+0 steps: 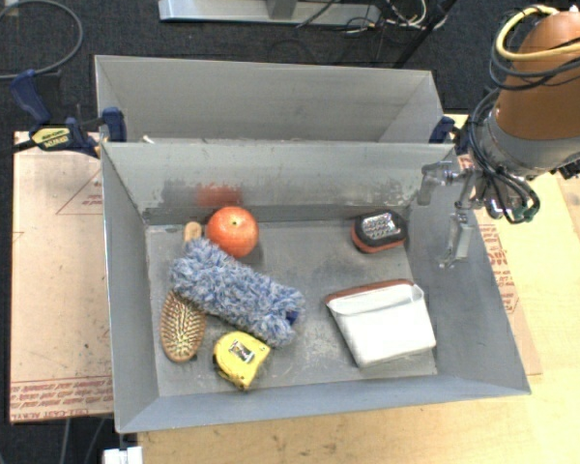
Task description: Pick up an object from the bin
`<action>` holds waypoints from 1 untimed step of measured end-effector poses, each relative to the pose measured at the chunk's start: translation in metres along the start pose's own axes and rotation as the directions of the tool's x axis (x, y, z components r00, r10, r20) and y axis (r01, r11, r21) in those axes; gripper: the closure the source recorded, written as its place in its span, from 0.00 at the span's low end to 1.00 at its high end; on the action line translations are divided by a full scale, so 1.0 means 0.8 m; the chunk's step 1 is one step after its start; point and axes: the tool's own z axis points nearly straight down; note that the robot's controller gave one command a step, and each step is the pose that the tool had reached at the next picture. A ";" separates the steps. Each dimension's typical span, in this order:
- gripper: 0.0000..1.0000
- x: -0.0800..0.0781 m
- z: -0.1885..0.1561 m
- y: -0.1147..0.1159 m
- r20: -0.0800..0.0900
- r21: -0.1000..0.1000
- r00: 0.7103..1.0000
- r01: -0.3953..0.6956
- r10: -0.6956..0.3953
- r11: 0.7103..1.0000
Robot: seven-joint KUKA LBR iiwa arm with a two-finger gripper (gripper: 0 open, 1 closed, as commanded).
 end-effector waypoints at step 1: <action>0.00 0.000 -0.004 0.000 0.003 0.001 1.000 0.001 -0.001 1.000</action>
Offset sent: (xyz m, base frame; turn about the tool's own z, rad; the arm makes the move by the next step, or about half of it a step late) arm 0.0183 -0.0274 0.0778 -0.2051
